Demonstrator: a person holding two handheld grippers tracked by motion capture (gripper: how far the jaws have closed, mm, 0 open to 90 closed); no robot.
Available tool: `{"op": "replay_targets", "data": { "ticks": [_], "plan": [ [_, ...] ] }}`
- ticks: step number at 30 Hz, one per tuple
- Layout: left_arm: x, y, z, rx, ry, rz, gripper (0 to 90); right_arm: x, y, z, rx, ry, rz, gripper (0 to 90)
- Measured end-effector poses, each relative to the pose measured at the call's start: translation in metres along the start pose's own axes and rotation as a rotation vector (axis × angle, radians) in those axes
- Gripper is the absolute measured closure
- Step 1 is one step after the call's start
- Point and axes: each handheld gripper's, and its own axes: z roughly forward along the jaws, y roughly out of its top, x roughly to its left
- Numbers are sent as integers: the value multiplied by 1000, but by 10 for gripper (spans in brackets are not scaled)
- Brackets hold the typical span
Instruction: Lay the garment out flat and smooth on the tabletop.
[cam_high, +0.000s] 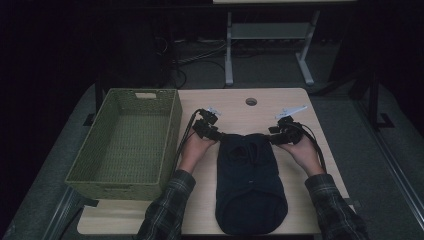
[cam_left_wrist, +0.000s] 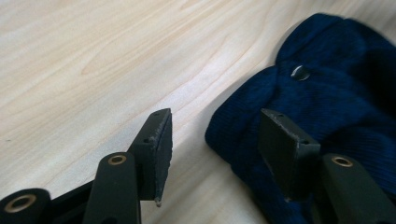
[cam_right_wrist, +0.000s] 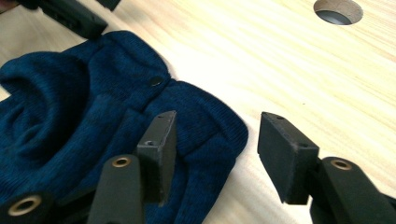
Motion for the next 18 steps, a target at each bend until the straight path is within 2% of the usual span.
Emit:
{"op": "replay_targets", "data": {
  "ticks": [4,7,14,18],
  "plan": [
    [4,-3,8,9,-5,-9,438,-5,2,3,-19,0,18,454],
    [5,-5,14,17,-7,-18,433,-9,3,7,-12,3,30,450],
    [5,-7,18,22,3,14,404,-21,3,20,-14,-1,75,442],
    [6,-8,19,16,0,33,395,-23,-1,31,14,5,73,445]
  ]
}}
